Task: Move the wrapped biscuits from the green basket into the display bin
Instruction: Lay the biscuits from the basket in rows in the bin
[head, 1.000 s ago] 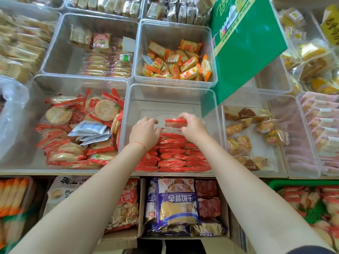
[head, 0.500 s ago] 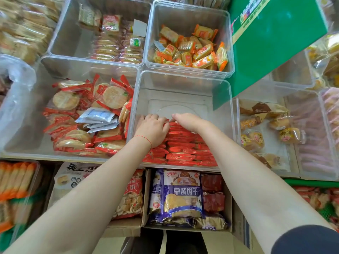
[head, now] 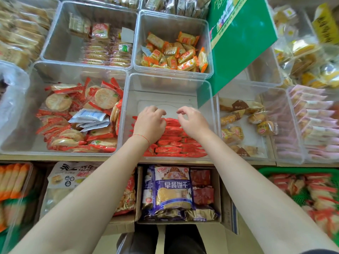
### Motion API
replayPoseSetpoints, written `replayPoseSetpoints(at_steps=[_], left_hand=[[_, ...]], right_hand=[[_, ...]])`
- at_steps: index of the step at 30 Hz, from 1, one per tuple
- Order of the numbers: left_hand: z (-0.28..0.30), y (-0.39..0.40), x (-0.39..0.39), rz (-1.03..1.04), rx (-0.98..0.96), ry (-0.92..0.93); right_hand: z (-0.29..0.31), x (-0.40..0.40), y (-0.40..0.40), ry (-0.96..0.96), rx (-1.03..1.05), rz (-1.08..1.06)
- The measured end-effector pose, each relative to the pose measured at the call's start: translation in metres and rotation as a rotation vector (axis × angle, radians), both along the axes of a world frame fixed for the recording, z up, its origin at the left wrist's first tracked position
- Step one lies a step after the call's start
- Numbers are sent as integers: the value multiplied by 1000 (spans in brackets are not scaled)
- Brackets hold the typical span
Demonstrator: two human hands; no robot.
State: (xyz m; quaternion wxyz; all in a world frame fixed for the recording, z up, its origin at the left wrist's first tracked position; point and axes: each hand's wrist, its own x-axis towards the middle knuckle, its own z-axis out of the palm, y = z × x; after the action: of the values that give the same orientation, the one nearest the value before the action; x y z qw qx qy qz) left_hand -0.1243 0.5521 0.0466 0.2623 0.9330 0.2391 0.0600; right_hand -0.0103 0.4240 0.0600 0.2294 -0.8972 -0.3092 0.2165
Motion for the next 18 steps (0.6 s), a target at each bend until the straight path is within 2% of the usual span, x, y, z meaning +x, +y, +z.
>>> replayPoseSetpoints(at_steps=[3,6,8,11,14,18], left_hand=[[30,-34,2,138,-60,-113],[50,-76,8,85,-85,-39],[59,-106,16,-13,-147,59],[68,-161,30,-158,-269,324],[67,-228,47,-119,-375,413],[28,-329,76,-48,-581,468]], right_hand=[[11,-5,-38,-145,103,-49],[19,-9,-83,-259,182,-132],[22,-9,-112,-219,168,-182],[21,-1,-159,-161,158,-185],[17,18,-227,-134,117,-165],[11,51,-336,-106,75,-128]])
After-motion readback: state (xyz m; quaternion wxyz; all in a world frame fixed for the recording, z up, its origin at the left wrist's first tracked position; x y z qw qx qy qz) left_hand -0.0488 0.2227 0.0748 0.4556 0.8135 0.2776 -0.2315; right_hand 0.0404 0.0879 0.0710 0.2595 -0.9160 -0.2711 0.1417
